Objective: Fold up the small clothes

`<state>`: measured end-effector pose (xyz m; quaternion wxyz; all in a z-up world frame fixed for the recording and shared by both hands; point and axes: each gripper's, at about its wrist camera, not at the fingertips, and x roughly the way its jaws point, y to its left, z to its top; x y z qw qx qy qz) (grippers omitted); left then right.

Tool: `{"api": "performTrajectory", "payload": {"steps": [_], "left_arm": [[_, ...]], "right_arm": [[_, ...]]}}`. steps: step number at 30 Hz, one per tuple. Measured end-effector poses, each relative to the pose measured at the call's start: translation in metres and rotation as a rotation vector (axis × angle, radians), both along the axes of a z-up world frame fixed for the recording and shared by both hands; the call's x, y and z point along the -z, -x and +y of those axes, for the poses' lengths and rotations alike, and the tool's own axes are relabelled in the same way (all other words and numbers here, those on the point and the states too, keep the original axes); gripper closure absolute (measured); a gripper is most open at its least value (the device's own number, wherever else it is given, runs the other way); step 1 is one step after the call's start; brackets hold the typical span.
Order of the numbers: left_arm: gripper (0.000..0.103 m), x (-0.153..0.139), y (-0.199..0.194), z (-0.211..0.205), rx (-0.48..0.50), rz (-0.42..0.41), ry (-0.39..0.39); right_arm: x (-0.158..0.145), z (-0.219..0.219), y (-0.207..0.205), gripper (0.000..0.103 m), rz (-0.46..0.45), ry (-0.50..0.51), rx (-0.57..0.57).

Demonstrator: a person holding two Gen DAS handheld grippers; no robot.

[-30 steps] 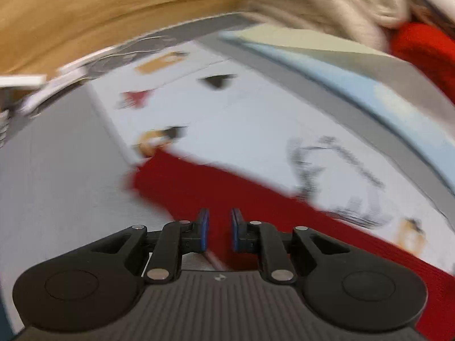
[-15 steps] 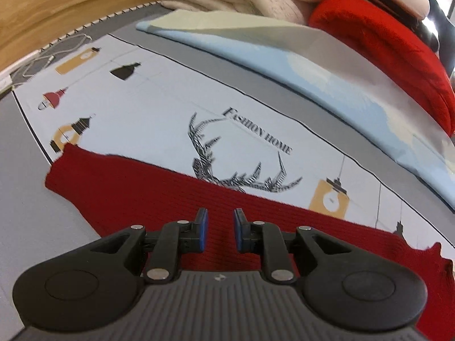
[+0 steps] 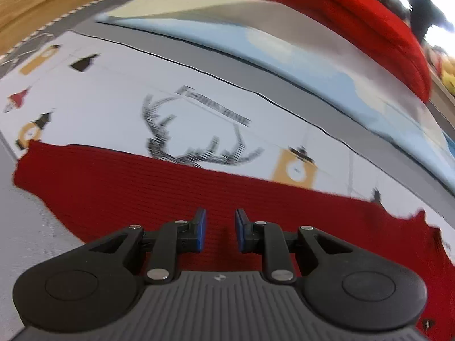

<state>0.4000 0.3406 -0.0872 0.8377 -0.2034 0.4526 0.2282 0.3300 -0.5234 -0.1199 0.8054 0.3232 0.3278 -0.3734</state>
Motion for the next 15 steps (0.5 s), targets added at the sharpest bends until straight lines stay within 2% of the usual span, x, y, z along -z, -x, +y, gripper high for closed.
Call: {"api": "performTrajectory", "payload": {"steps": [1,4,7,9,11,12,13,15], "left_arm": [[0.075,0.001,-0.002,-0.003,0.032,0.002,0.01],[0.073,0.008,-0.003,-0.008,0.097,-0.018,0.077],[0.073,0.024,-0.005,-0.011,0.137,0.007,0.15],[0.073,0.039,-0.007,-0.014,0.146,0.069,0.147],[0.074,0.051,-0.006,-0.015,0.145,0.135,0.116],[0.073,0.051,-0.005,-0.016,0.151,0.123,0.109],[0.073,0.05,-0.005,-0.016,0.154,0.124,0.108],[0.073,0.044,-0.001,-0.014,0.132,0.095,0.107]], "right_arm": [[-0.006,0.006,-0.001,0.073,0.01,0.025,0.004],[-0.022,0.033,-0.003,0.071,0.046,0.111,-0.013],[-0.033,0.055,-0.004,0.07,-0.002,0.149,-0.081],[-0.031,0.071,-0.011,0.069,-0.052,0.109,-0.199],[-0.016,0.075,-0.026,0.069,-0.061,-0.008,-0.308],[-0.001,0.072,-0.034,0.069,-0.029,-0.091,-0.344],[0.008,0.068,-0.035,0.074,-0.023,-0.107,-0.339],[0.007,0.064,-0.037,0.075,-0.031,-0.078,-0.355]]}}
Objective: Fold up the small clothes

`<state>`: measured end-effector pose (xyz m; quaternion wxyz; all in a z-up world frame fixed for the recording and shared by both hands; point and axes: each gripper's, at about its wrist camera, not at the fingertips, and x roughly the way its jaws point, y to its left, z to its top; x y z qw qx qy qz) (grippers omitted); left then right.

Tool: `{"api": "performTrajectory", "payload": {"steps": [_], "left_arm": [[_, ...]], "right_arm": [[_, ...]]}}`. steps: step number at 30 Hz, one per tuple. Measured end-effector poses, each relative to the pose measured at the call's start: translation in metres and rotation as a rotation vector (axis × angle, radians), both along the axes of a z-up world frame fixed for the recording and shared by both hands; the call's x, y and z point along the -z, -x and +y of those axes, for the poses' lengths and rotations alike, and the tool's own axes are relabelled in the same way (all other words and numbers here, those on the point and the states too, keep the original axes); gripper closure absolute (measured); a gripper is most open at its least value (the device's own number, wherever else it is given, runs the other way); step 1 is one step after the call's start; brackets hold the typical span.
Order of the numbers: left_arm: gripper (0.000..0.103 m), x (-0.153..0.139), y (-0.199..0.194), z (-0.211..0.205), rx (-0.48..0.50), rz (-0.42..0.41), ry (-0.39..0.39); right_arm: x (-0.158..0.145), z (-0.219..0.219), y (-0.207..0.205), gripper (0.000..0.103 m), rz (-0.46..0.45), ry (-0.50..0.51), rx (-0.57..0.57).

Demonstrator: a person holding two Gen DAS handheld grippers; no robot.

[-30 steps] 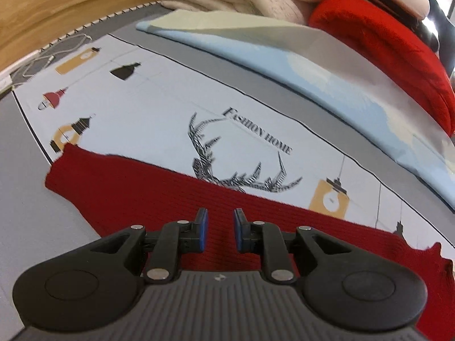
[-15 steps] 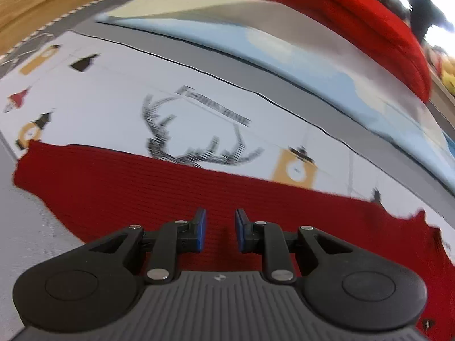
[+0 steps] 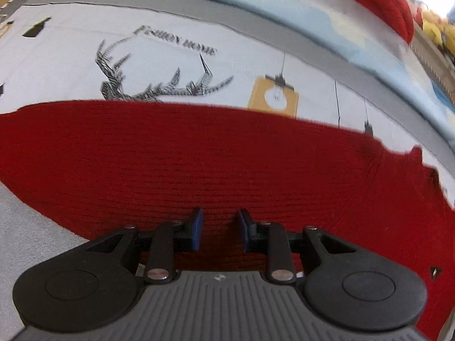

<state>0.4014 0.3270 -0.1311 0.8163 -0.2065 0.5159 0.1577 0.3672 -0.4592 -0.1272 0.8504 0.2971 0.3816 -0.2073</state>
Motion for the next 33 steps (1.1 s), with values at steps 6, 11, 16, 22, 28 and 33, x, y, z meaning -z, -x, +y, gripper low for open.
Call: {"api": "performTrajectory", "payload": {"steps": [6,11,16,22,28,33], "left_arm": [[0.072,0.008,0.005,0.006,0.012,0.017,0.029],[0.072,-0.025,0.005,-0.026,0.055,0.03,-0.134],[0.07,-0.093,0.016,-0.077,0.106,-0.14,-0.133],[0.053,-0.162,0.051,-0.14,0.176,-0.323,-0.16],[0.05,-0.11,0.058,-0.192,0.252,-0.225,-0.22],[0.051,-0.08,0.038,-0.22,0.351,-0.186,-0.19]], "right_arm": [[-0.007,-0.018,0.007,0.068,0.008,-0.035,0.028],[-0.015,-0.044,0.028,0.072,0.016,-0.035,0.132],[-0.022,-0.071,0.056,0.066,0.004,-0.058,0.271],[-0.021,-0.095,0.078,0.057,0.022,-0.084,0.407],[-0.004,-0.113,0.085,0.057,-0.086,-0.205,0.382],[-0.003,-0.12,0.084,0.058,-0.114,-0.236,0.384]]}}
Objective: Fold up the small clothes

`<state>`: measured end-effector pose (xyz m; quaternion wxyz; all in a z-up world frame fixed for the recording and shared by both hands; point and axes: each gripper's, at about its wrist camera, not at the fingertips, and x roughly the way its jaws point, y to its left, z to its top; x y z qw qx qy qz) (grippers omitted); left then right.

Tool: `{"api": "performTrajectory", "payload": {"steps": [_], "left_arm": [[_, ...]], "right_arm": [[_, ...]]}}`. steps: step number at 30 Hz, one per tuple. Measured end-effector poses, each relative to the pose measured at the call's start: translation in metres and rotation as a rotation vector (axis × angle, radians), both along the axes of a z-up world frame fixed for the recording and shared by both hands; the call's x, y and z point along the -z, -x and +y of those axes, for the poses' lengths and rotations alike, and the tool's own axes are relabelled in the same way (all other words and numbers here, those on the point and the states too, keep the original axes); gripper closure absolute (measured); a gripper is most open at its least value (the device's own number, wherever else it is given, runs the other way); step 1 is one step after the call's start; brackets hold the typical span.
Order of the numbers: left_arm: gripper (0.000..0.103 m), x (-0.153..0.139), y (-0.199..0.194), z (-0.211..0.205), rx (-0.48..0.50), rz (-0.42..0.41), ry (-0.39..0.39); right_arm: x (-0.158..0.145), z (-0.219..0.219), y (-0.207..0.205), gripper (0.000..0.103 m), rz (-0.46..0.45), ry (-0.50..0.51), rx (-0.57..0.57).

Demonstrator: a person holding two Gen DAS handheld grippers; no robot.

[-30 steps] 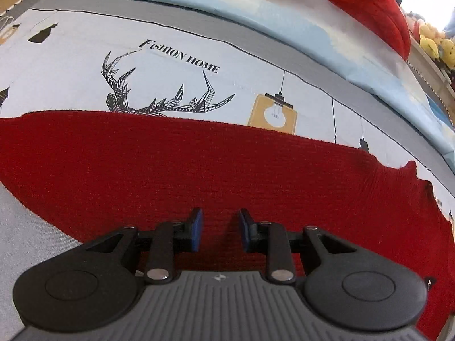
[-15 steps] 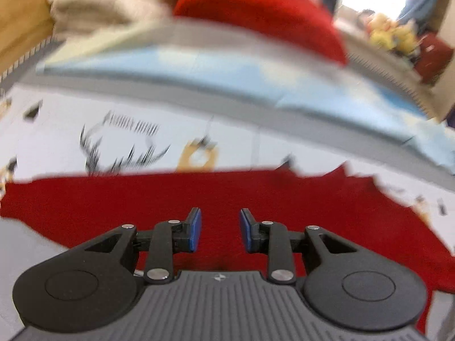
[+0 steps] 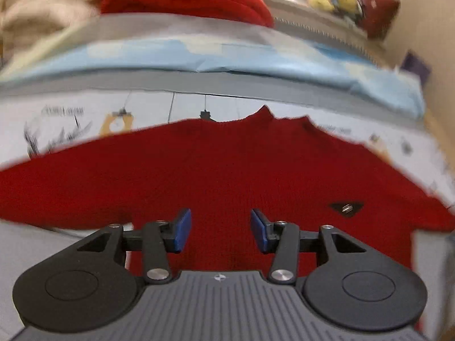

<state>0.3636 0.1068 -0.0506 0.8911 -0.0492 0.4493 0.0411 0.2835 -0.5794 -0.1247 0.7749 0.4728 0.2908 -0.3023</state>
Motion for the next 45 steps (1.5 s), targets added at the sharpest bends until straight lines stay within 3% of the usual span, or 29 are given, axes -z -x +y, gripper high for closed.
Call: {"api": "performTrajectory", "payload": {"steps": [2,7,10,13,16,19,22,24,26,28,30,33,36,38,42,45], "left_arm": [[0.051,0.0,0.001,-0.015,0.043,-0.035,-0.068],[0.051,0.006,0.0,-0.027,0.07,-0.041,-0.046],[0.051,0.006,0.002,-0.023,0.066,-0.034,-0.033],[0.051,0.004,0.002,-0.013,0.051,-0.027,-0.026],[0.051,0.001,0.003,-0.003,0.037,-0.024,-0.005],[0.051,-0.005,0.002,0.008,0.016,-0.023,0.02],[0.051,-0.012,-0.003,0.022,-0.019,-0.041,0.029],[0.051,-0.019,-0.006,0.032,-0.048,-0.055,0.024],[0.051,-0.027,-0.009,0.047,-0.088,-0.073,0.04],[0.051,-0.035,-0.012,0.063,-0.127,-0.088,0.059],[0.051,-0.04,-0.014,0.078,-0.161,-0.097,0.075],[0.051,-0.044,-0.016,0.096,-0.193,-0.097,0.096],[0.051,-0.041,-0.016,0.107,-0.215,-0.084,0.112],[0.051,-0.037,-0.017,0.11,-0.214,-0.069,0.139],[0.065,-0.016,-0.019,0.11,-0.2,-0.015,0.229],[0.07,0.008,-0.024,0.109,-0.204,0.054,0.307]], "right_arm": [[-0.003,0.002,-0.001,0.058,0.011,0.035,-0.012],[-0.002,0.007,-0.004,0.087,0.052,0.088,0.013],[-0.01,0.017,-0.007,0.089,0.067,0.159,0.02],[-0.032,0.04,-0.019,0.09,0.066,0.298,0.0],[-0.07,0.09,-0.04,0.09,0.016,0.536,-0.12],[-0.104,0.16,-0.057,0.09,-0.102,0.712,-0.289],[-0.134,0.243,-0.063,0.09,-0.254,0.838,-0.513],[-0.148,0.299,-0.055,0.09,-0.371,0.864,-0.695],[-0.155,0.341,-0.044,0.09,-0.456,0.825,-0.861],[-0.153,0.381,-0.036,0.089,-0.482,0.705,-1.066],[-0.144,0.408,-0.032,0.088,-0.438,0.53,-1.202],[-0.125,0.434,-0.032,0.088,-0.259,0.258,-1.338],[-0.127,0.44,-0.023,0.086,-0.142,0.214,-1.308],[-0.131,0.428,-0.02,0.078,-0.109,0.176,-1.231],[-0.113,0.4,-0.015,0.074,-0.095,0.153,-1.085],[-0.096,0.383,-0.024,0.072,0.036,0.176,-1.017]]}}
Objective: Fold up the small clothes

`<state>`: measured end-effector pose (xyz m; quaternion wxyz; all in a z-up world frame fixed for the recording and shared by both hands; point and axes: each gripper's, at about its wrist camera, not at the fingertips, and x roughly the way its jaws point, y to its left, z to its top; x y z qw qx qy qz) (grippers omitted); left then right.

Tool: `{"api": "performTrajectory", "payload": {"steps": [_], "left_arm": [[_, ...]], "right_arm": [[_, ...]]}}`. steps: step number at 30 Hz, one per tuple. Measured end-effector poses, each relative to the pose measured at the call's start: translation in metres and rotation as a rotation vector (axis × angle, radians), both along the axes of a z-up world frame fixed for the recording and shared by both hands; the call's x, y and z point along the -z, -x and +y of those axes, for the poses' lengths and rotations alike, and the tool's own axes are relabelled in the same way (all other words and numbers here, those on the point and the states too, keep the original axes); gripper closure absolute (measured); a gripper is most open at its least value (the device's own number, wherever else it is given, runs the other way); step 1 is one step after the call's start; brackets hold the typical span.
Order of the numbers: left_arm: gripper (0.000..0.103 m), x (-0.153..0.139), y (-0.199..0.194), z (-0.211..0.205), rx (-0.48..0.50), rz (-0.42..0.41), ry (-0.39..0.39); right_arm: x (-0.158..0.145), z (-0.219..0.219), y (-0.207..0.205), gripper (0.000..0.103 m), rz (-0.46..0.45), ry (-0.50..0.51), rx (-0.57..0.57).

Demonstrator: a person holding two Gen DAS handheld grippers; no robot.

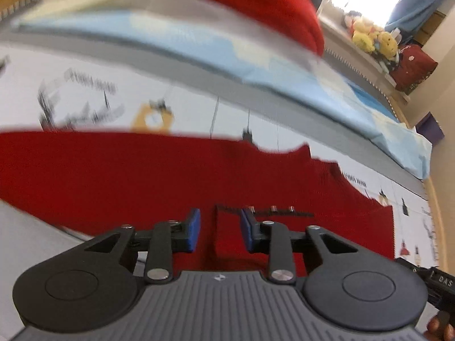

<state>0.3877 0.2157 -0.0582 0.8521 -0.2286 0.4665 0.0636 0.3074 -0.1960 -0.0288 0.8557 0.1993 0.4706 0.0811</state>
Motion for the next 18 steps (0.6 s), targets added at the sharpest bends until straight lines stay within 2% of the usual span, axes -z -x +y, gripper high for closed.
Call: {"api": "performTrajectory", "payload": {"steps": [1,3,5,7,10,14,17,18], "left_arm": [[0.07,0.008,-0.002,-0.001,-0.002,0.021,0.025],[0.069,0.021,-0.007,-0.003,0.002,0.047,0.063],[0.07,0.037,-0.011,-0.005,-0.009,0.093,0.107],[0.068,0.054,-0.013,-0.006,-0.02,0.136,0.142],[0.068,0.08,-0.014,-0.003,-0.052,0.2,0.17],[0.066,0.1,-0.016,0.007,-0.112,0.185,0.248],[0.067,0.101,-0.018,0.007,-0.12,0.158,0.263],[0.075,0.099,-0.02,0.003,-0.101,0.158,0.245]], "right_arm": [[-0.001,-0.007,-0.004,0.072,0.009,-0.017,0.006],[-0.007,-0.016,-0.007,0.072,-0.033,-0.013,0.004],[-0.011,-0.023,-0.012,0.072,-0.072,0.06,-0.004],[-0.012,-0.034,-0.014,0.07,-0.067,0.099,0.017],[-0.013,-0.055,-0.019,0.07,-0.048,0.05,0.03],[-0.013,-0.071,-0.027,0.07,-0.055,0.057,0.074],[-0.012,-0.084,-0.031,0.07,-0.046,0.044,0.133],[-0.011,-0.089,-0.032,0.07,-0.041,0.043,0.161]]}}
